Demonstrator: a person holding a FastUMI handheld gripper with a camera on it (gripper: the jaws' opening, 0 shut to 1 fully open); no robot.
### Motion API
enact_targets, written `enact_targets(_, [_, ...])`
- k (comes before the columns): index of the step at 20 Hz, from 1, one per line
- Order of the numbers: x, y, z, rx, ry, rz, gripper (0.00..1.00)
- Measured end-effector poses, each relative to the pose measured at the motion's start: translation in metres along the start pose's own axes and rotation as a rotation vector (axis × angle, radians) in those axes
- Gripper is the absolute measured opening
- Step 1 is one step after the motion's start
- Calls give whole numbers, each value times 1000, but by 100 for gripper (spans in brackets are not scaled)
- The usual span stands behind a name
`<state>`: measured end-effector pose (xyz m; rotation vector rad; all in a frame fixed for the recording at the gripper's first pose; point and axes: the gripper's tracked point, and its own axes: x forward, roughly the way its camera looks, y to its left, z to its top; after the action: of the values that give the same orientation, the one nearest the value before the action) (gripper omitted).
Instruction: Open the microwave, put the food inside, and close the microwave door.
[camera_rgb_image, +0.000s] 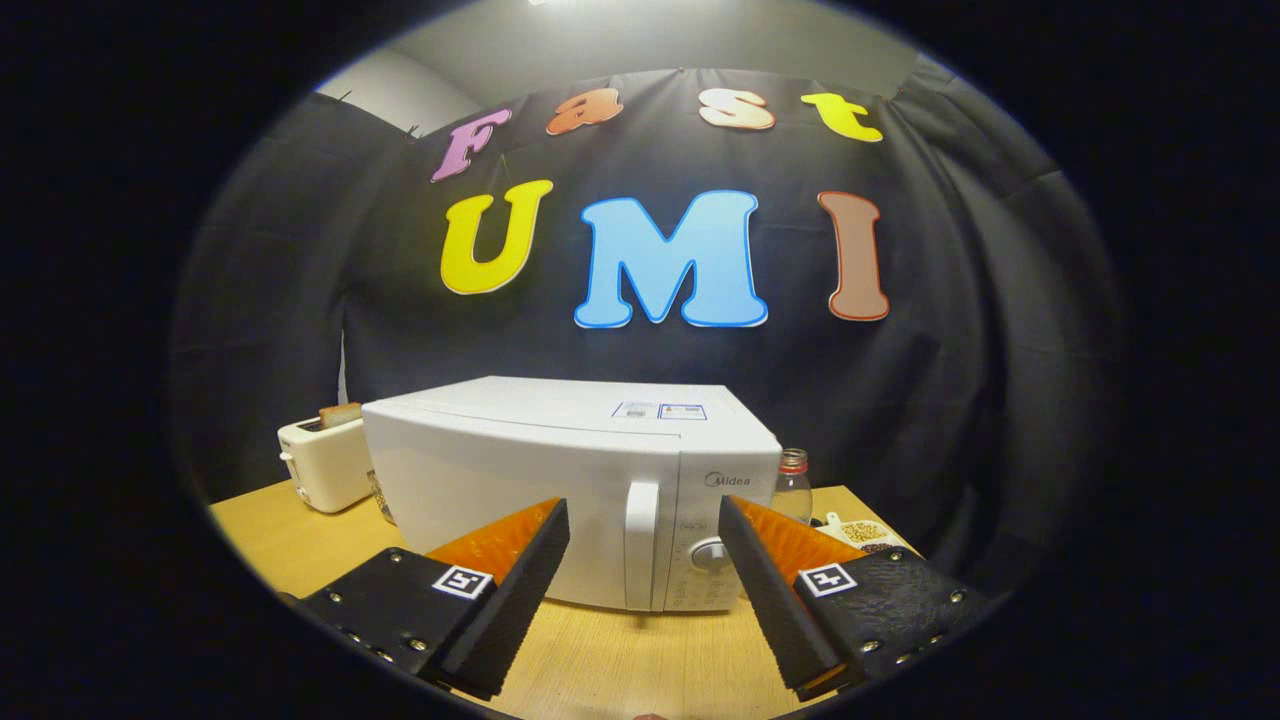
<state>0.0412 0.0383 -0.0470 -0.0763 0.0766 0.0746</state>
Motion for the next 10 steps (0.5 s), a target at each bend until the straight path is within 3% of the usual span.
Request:
enact_targets(8, [59, -1, -51, 65, 139, 16, 96])
enact_targets(10, [67, -1, -59, 77, 159, 16, 91])
